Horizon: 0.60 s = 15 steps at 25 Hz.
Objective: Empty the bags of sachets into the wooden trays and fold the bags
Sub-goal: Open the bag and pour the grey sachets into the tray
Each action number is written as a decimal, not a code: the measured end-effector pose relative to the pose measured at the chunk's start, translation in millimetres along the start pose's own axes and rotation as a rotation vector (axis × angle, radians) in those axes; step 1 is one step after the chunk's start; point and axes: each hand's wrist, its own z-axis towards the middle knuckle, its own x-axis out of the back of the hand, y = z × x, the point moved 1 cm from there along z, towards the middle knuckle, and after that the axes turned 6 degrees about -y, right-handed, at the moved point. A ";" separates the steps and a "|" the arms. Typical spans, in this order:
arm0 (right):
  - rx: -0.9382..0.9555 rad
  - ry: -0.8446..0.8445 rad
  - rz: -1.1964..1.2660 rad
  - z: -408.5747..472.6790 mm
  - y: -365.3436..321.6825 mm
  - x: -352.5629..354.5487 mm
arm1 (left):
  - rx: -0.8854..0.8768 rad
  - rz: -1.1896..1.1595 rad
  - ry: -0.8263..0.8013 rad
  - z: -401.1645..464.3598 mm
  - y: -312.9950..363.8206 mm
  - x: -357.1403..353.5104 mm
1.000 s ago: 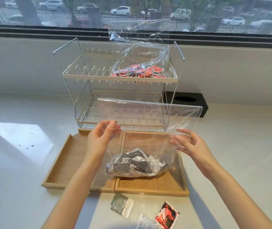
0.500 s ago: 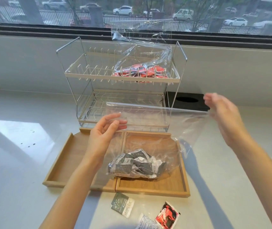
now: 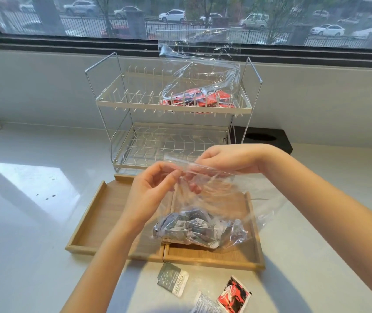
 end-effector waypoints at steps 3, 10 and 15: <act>0.045 -0.028 0.096 -0.6 6.2 -2.5 | 0.000 0.041 -0.010 -0.1 0.0 -0.9; 0.065 -0.087 0.236 -5.6 14.8 -9.2 | -0.022 0.036 -0.051 0.2 7.0 -7.7; 0.131 -0.017 0.288 -0.9 16.1 -15.0 | -0.019 0.048 -0.042 0.7 6.2 -7.0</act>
